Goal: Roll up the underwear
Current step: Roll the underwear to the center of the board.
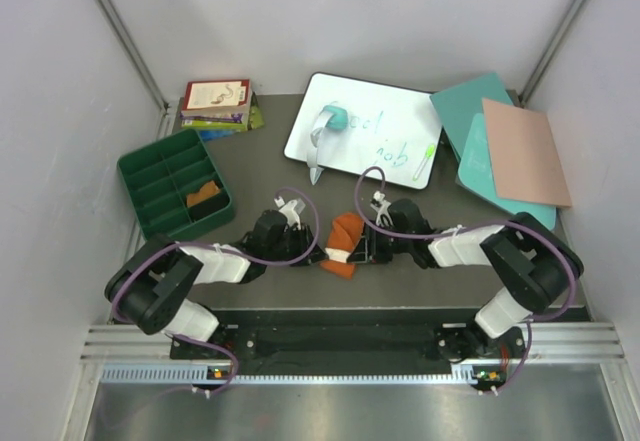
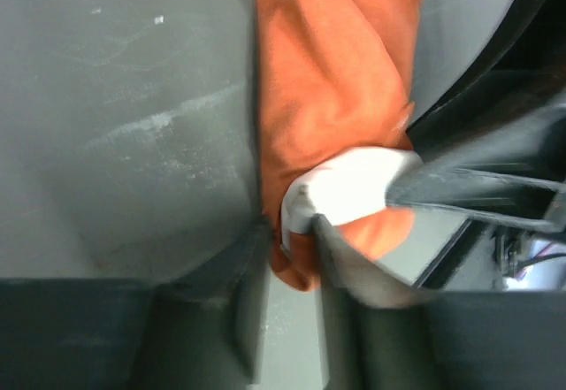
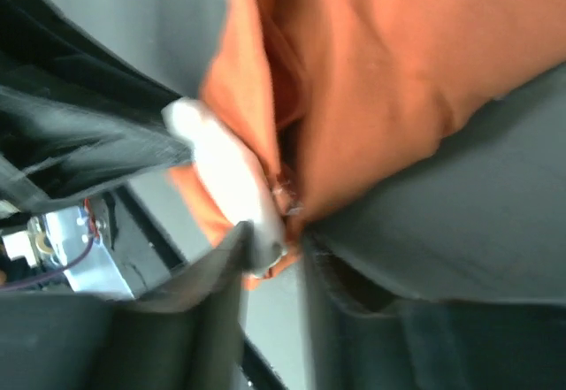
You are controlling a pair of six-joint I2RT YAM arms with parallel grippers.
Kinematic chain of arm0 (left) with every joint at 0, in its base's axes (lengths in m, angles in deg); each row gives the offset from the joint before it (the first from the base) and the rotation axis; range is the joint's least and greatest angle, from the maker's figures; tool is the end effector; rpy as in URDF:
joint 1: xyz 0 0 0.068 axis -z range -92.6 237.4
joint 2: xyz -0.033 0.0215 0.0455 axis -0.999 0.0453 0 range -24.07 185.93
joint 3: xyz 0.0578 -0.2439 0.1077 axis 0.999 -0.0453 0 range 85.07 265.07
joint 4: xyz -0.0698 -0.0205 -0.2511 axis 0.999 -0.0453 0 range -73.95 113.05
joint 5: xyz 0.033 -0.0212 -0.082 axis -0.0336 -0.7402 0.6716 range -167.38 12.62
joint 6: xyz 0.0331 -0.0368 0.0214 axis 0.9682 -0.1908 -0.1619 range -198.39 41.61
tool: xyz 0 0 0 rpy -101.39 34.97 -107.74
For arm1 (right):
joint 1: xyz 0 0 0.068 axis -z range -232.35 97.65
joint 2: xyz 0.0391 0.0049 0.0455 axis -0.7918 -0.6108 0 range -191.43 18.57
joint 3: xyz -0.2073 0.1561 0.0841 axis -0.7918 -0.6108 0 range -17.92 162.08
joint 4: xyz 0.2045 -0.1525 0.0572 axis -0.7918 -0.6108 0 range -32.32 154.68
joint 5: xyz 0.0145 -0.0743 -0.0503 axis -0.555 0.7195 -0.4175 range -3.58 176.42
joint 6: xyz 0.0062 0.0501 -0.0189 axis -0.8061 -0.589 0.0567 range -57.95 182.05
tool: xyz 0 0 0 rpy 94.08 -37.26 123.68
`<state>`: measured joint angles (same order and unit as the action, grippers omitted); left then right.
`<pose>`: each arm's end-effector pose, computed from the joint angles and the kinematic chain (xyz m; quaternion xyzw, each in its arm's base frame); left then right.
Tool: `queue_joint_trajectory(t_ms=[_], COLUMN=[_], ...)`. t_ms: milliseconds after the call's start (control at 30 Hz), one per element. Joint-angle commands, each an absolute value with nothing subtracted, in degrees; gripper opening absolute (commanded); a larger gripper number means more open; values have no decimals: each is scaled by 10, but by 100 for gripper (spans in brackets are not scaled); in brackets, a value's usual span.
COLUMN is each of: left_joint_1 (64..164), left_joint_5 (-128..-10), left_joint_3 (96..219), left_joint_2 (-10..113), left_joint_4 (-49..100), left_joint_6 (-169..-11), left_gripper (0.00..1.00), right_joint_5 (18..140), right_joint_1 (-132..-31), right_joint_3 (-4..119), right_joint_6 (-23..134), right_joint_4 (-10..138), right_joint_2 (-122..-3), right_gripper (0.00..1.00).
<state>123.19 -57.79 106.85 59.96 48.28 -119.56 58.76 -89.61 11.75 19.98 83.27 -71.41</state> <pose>0.1923 -0.1532 0.1225 0.0344 0.8845 -0.3927 0.2494 0.2066 0.1779 0.1242 -0.0605 0.8894 0.4215 0.1665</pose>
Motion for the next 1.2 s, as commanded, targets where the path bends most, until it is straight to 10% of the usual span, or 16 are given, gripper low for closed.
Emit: queue_joint_trajectory(t_ms=[0,100,400,600,767,933,1167], left_joint_1=[1239,1238,1238,1238,1238,1238,1230], left_joint_5=[-604,-619,-641,-626,-591,-583,-545], left_joint_3=[1075,1081,1088,1075,1078,1106,1164], left_joint_2=[587,571,604,646,674,658,666], left_joint_4=[428,412,426,514,537,433,291], left_joint_6=[-1192,-1185,-1162,-1173,-1190,-1178,-1166], left_gripper=[44,57,60,39,0,0,0], right_joint_5=[633,648,649,629,635,707,862], right_joint_1=[-893,-893,-890,-891,-891,-907,-1038], right_joint_3=[107,117,133,133,137,148,166], right_joint_6=[202,207,222,231,248,319,436], right_joint_4=[798,777,764,785,748,675,658], right_joint_2=[-739,-748,-778,-791,-748,-604,-516], right_gripper=[17,0,0,0,42,68,74])
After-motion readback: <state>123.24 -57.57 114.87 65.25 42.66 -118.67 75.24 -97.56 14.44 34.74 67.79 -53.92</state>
